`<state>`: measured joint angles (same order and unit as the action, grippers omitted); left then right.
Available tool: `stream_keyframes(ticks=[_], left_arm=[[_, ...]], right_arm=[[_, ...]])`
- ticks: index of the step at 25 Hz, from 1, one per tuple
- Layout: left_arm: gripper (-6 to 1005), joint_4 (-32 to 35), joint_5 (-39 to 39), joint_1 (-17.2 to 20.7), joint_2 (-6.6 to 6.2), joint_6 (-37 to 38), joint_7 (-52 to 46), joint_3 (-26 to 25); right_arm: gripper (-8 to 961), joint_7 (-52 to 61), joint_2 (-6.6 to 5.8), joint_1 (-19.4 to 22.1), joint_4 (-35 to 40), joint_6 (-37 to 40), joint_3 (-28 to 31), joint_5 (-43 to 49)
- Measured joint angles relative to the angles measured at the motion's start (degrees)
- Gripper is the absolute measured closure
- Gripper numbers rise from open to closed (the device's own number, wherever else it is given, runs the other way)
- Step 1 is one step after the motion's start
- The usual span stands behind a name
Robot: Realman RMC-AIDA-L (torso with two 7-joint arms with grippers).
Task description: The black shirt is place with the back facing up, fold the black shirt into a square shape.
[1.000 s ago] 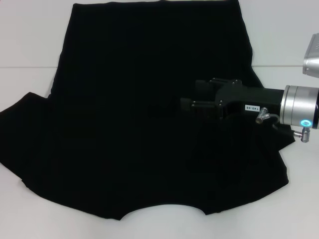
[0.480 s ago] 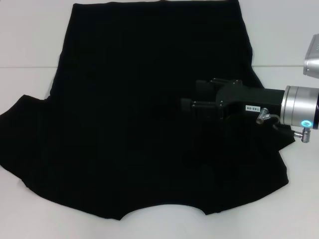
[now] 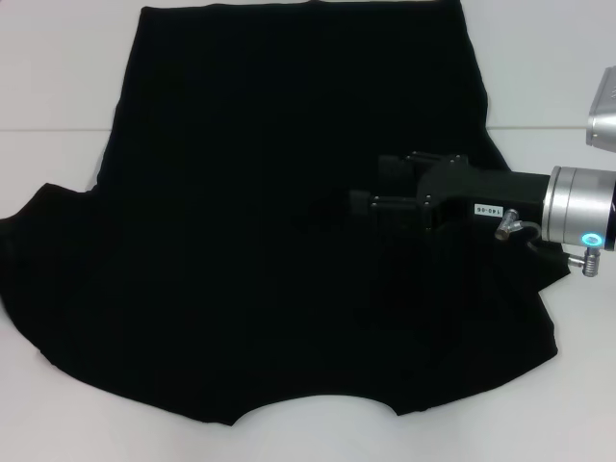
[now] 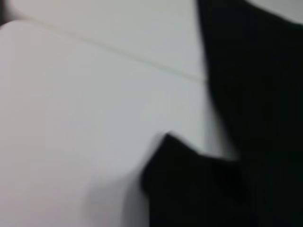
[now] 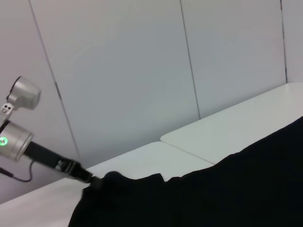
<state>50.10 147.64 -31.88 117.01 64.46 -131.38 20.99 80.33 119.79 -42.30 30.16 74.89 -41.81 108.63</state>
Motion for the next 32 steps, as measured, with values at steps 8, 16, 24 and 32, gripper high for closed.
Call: stream_keyframes(ticks=[8, 16, 24, 32], left_arm=[[1000, -4.72, -2.62, -6.74, 0.27, -0.41, 6.08, 0.09], [1000, -6.08, -7.94, -8.13, 1.7, 4.38, 14.88, 0.33], [1001, -10.41, -13.61, -7.83, 3.06, 5.29, 19.67, 3.39], [870, -13.69, -16.06, -9.2, 4.13, 3.58, 21.4, 4.27]], right_arm=[[117, 0.0, 0.0, 0.18, -0.07, 0.44, 0.06, 0.0], [117, 0.0, 0.0, 0.95, -0.44, 0.5, 0.08, 0.0], [117, 0.0, 0.0, 1.08, -0.46, 0.52, 0.16, -0.13], [117, 0.23, -0.08, 1.1, -0.46, -0.11, 0.2, -0.61]])
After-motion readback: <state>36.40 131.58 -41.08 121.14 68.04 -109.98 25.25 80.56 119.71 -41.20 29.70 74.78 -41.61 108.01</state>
